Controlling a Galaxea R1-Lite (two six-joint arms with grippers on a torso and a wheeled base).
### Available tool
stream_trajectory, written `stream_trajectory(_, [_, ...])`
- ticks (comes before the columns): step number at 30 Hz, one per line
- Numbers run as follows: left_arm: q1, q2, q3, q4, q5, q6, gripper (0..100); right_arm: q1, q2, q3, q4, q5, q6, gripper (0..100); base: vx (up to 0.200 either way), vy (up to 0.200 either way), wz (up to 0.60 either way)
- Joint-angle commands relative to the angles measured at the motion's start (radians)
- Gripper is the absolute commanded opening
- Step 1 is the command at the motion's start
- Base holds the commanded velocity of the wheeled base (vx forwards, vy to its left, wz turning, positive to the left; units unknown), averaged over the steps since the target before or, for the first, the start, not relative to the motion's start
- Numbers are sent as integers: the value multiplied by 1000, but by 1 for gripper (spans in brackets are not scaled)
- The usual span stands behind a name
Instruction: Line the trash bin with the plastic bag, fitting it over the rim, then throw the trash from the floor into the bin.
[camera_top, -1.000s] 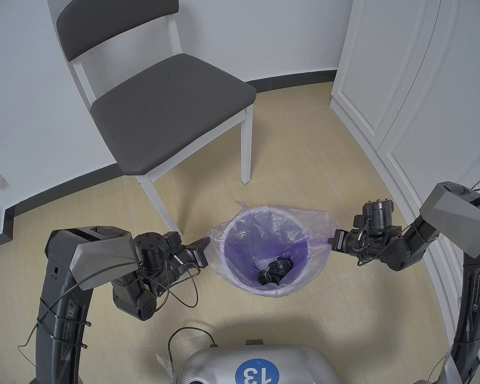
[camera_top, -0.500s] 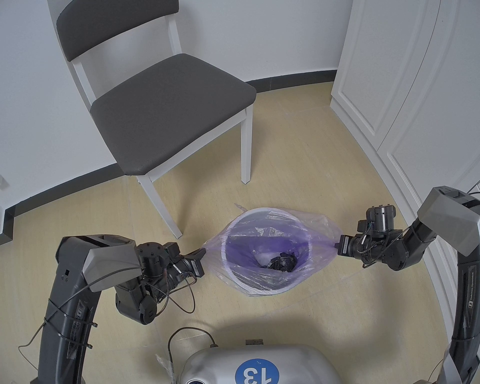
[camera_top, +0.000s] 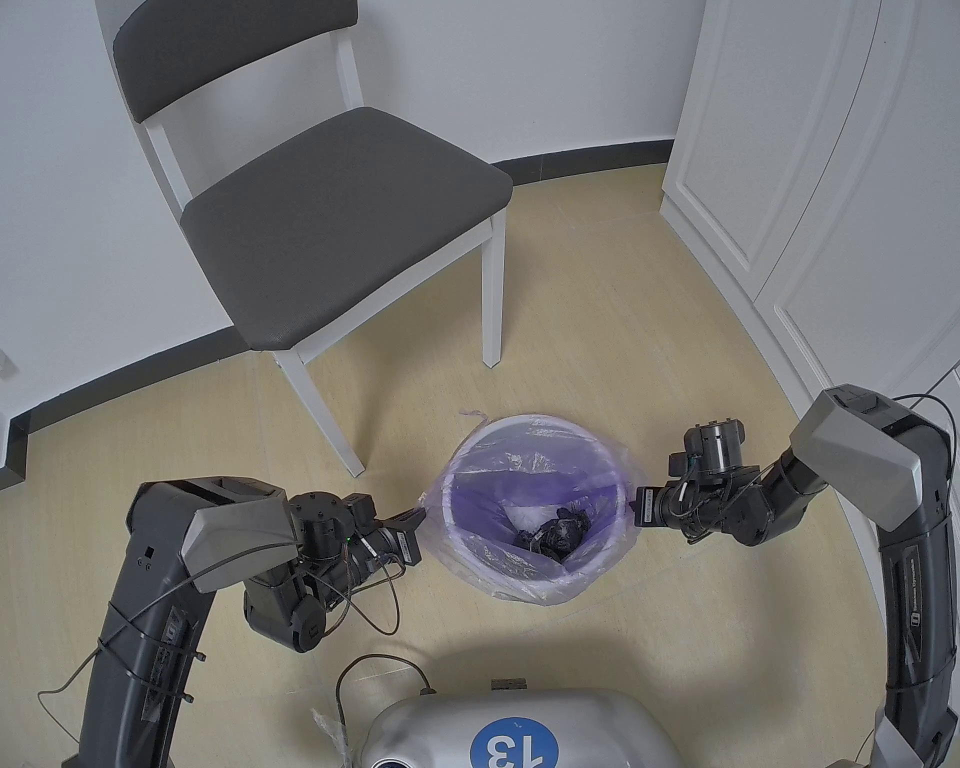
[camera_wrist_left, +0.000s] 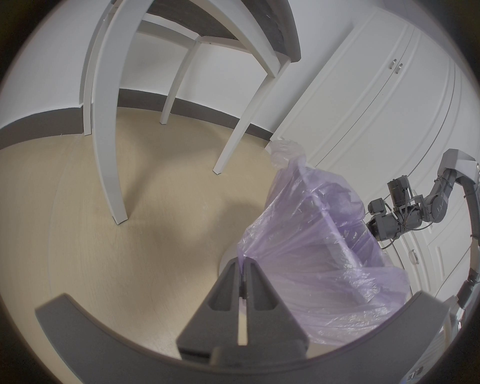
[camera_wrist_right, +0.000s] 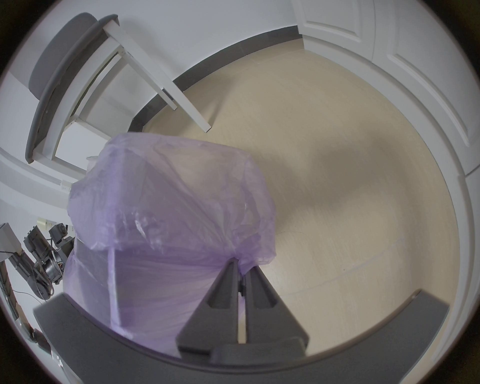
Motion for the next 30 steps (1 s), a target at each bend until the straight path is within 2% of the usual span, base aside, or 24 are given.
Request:
stream_trajectory(1, [6,5,-61,48,0,23,0,13,71,-84,24,0,-2,0,0,0,0])
stream_trajectory(15, [9,-6,-110,68,2,23,0,8,80,-119,34,0,-25,0,0,0,0])
stream_trajectory(16, [12,-7,-109,66,2,23,0,8,79,-119,34,0,-28,100,0,0,0])
stream_trajectory(25, [20,-7,-99,56,9,24,0,-11,22,-91,41,0,-35,100,0,0,0])
stream_trajectory(30, [20,-4,-93,22,11,23,0,-38,-39,-28,44,2,-95,100,0,0,0])
